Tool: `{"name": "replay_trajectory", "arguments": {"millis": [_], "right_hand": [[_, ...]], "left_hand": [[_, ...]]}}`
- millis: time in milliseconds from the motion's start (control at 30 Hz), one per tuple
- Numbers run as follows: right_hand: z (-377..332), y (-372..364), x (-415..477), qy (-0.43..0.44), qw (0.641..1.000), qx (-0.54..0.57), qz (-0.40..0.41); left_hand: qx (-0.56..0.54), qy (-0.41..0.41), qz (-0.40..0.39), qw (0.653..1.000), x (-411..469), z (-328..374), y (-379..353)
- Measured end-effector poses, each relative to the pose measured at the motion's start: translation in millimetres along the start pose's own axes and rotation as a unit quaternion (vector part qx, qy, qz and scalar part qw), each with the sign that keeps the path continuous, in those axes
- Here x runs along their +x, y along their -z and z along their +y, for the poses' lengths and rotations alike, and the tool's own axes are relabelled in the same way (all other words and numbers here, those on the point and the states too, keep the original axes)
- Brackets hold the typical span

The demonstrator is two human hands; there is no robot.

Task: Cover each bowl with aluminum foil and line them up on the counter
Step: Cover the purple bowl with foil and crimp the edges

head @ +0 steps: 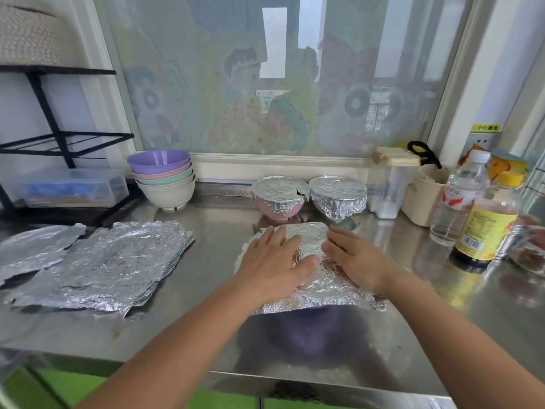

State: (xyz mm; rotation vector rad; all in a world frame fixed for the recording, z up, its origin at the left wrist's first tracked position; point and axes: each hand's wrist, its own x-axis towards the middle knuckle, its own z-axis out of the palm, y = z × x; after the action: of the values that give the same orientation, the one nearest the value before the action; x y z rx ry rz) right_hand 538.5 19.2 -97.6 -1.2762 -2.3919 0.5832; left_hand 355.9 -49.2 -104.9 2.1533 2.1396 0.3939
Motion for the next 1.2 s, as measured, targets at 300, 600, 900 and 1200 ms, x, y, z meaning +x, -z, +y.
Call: {"name": "replay_trajectory", "arguments": {"millis": [300, 600, 900, 1200], "right_hand": [[10.7, -40.4, -5.3, -0.043, 0.914, 0.364, 0.177], [-2.9, -64.9, 3.1, -0.132, 0.665, 0.685, 0.265], [10.2, -33.0, -7.7, -0.060, 0.815, 0.520, 0.247], [18.7, 1.6, 26.7, -0.015, 0.948, 0.319, -0.004]], "left_hand": [[-0.358, 0.051, 0.182, 0.914, 3.3, -9.1, -27.3], [-0.680, 0.146, 0.284, 0.660, 4.4, 11.2, -49.2], [-0.541, 0.146, 0.255, 0.788, -2.9, -8.7, -30.4], [-0.073, 0.128, 0.169, 0.974, -37.2, 69.8, -22.1]]}}
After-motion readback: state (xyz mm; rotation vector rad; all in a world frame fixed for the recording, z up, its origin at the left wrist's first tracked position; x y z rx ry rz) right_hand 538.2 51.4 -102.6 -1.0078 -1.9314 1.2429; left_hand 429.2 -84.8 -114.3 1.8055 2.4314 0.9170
